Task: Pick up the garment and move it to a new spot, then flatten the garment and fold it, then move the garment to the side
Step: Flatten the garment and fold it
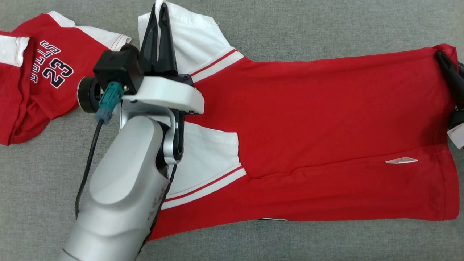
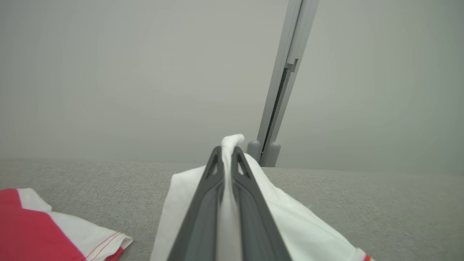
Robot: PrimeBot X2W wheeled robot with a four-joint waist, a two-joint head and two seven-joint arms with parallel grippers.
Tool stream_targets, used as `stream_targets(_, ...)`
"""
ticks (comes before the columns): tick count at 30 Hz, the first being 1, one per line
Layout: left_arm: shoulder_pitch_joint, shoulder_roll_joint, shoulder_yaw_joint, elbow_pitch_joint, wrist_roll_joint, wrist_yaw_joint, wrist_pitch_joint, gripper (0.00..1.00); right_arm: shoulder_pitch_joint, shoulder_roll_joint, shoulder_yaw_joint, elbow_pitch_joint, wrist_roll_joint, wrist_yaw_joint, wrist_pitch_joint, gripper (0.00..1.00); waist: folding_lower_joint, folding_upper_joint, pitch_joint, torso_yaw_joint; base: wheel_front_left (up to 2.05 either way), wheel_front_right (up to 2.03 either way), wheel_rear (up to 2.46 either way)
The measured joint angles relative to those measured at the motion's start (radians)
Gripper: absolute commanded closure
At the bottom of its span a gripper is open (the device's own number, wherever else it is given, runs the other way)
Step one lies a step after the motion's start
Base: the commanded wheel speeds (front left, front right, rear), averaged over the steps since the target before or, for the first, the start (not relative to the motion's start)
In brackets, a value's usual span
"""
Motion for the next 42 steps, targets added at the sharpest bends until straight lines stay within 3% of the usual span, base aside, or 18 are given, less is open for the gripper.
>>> stream_targets(11,0.311,-0.001,0.073,-0.404,0.113,0.007,-0.001,1.00,0.137,-0.045,-0.140,-0.168,0.029,0.000,-0.004,1.00,0.0000,0.0000,-0.034,0.012,0.00,0.00,0.00)
stream_targets(21,0.534,-0.001,0.043,-0.557,0.113,0.051,-0.002,1.00,0.369,-0.063,-0.289,-0.316,-0.118,0.000,-0.005,1.00,0.0000,0.0000,-0.054,0.010,0.00,0.00,0.00)
stream_targets(24,0.597,-0.001,0.038,-0.585,0.088,0.067,-0.002,1.00,0.431,-0.055,-0.335,-0.322,-0.200,0.000,-0.005,0.91,0.0000,0.0000,-0.058,0.007,0.00,0.00,0.00)
stream_targets(26,0.633,-0.001,0.034,-0.593,0.058,0.070,-0.002,1.00,0.461,-0.038,-0.376,-0.314,-0.271,0.000,-0.005,0.78,0.0000,0.0000,-0.060,0.005,0.00,0.00,0.00)
stream_targets(33,0.716,-0.001,0.030,-0.558,-0.048,0.065,-0.002,1.00,0.568,0.085,-0.528,-0.325,-0.492,0.000,-0.005,0.63,0.0000,0.0000,-0.070,0.003,0.00,0.00,0.00)
stream_targets(37,0.742,-0.001,0.020,-0.506,-0.113,0.046,-0.002,1.00,0.677,0.150,-0.585,-0.346,-0.544,0.000,-0.005,0.06,0.0000,0.0001,-0.082,0.007,0.00,0.00,0.00)
stream_targets(38,0.745,-0.001,0.018,-0.492,-0.130,0.041,-0.002,1.00,0.698,0.161,-0.599,-0.347,-0.549,0.000,-0.005,0.00,0.0000,0.0000,-0.085,0.007,0.00,0.00,0.00)
stream_targets(39,0.746,-0.001,0.017,-0.474,-0.132,0.040,-0.002,0.91,0.717,0.170,-0.608,-0.349,-0.549,0.000,-0.005,0.00,0.0000,0.0000,-0.087,0.007,0.00,0.00,0.00)
stream_targets(40,0.748,-0.001,0.018,-0.463,-0.139,0.037,-0.002,0.72,0.737,0.179,-0.618,-0.351,-0.549,0.000,-0.005,0.00,0.0000,0.0000,-0.091,0.008,0.00,0.00,0.00)
stream_targets(42,0.750,-0.001,0.017,-0.441,-0.151,0.033,-0.002,0.04,0.773,0.196,-0.634,-0.356,-0.549,0.000,-0.005,0.00,0.0000,0.0000,-0.097,0.008,0.00,0.00,0.00)
